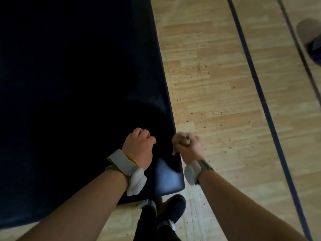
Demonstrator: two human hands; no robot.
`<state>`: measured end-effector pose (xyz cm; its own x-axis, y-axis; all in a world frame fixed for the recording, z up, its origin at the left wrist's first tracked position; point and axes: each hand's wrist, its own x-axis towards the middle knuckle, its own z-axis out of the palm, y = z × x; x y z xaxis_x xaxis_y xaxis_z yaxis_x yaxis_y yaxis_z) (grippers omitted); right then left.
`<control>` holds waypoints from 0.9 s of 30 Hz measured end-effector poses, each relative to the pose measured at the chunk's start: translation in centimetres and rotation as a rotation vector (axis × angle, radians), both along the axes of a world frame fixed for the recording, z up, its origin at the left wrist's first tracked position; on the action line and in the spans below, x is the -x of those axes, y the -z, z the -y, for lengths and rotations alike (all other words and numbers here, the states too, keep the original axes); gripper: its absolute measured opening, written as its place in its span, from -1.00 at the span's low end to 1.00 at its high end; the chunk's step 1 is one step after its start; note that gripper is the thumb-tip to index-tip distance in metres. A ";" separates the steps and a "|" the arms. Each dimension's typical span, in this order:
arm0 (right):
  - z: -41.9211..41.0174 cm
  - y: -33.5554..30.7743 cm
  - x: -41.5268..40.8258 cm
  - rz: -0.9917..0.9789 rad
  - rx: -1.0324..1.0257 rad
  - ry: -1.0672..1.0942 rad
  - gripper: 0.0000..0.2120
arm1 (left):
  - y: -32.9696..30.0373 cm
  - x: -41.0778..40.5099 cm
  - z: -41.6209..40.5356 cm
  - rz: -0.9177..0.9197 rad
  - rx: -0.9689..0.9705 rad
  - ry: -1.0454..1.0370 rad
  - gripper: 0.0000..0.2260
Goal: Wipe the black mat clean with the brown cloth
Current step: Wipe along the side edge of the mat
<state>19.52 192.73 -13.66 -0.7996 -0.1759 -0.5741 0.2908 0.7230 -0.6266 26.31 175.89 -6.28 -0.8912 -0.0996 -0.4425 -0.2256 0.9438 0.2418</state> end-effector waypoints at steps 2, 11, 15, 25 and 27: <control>1.5 -0.1 1.9 0.013 0.064 0.113 -0.56 | 0.1 -0.4 -0.6 0.013 0.014 0.004 -0.66; -3.1 -0.7 -2.8 0.126 -0.070 -0.022 -0.70 | -1.1 -0.6 -2.1 0.010 0.051 0.009 -0.68; -4.8 -0.7 -4.3 0.163 -0.075 -0.012 -0.74 | -1.2 -1.0 -2.9 0.011 0.057 0.010 -0.67; -2.2 -1.1 -3.4 0.109 -0.007 0.129 -0.69 | -0.6 -1.6 -3.8 0.019 0.062 0.077 -0.68; -4.7 -0.3 -5.9 0.158 -0.091 0.081 -0.74 | -0.5 -1.3 -4.0 0.024 0.042 0.098 -0.68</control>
<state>25.44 197.43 -13.32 -0.7078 -0.0562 -0.7042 0.4401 0.7446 -0.5018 27.57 179.89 -5.76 -0.8867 -0.0318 -0.4612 -0.1374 0.9707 0.1971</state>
